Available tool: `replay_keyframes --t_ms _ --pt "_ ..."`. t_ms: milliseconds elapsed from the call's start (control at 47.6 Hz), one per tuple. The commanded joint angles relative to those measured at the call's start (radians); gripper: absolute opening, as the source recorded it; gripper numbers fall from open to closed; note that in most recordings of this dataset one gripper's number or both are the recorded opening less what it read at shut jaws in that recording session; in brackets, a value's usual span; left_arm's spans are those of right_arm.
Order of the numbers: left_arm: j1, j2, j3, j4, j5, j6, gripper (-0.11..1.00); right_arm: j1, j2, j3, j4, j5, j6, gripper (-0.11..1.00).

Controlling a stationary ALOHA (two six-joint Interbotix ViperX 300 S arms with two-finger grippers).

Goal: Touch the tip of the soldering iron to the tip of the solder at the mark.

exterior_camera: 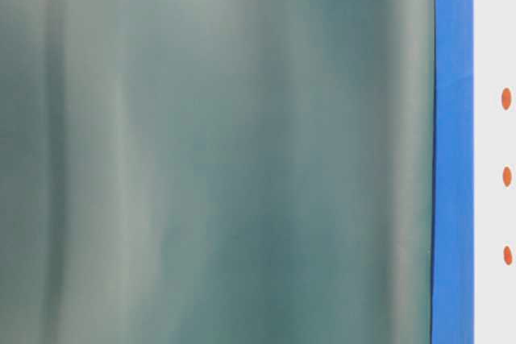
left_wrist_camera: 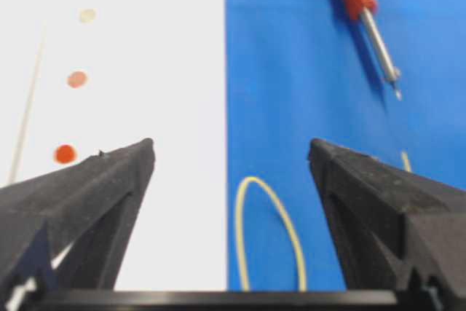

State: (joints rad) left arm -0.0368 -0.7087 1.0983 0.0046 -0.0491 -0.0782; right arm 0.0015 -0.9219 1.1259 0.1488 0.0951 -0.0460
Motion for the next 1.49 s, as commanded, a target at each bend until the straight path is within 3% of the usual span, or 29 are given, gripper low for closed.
replay_keyframes --t_ms 0,273,589,946,1472 --pt "0.021 -0.067 0.028 0.002 -0.02 0.002 0.81 -0.021 -0.043 0.02 -0.005 -0.003 0.0 0.76" --pt "0.034 -0.264 0.169 0.003 -0.061 0.0 0.81 -0.026 -0.067 0.123 0.002 -0.067 0.009 0.76" --pt "0.034 -0.385 0.296 0.002 -0.067 0.0 0.81 -0.026 -0.006 0.204 0.038 -0.195 0.014 0.76" --pt "0.034 -0.417 0.31 0.002 -0.048 0.0 0.81 0.023 0.009 0.206 0.044 -0.193 0.017 0.76" --pt "0.034 -0.419 0.311 0.002 -0.041 -0.002 0.81 0.023 0.011 0.206 0.041 -0.183 0.017 0.76"
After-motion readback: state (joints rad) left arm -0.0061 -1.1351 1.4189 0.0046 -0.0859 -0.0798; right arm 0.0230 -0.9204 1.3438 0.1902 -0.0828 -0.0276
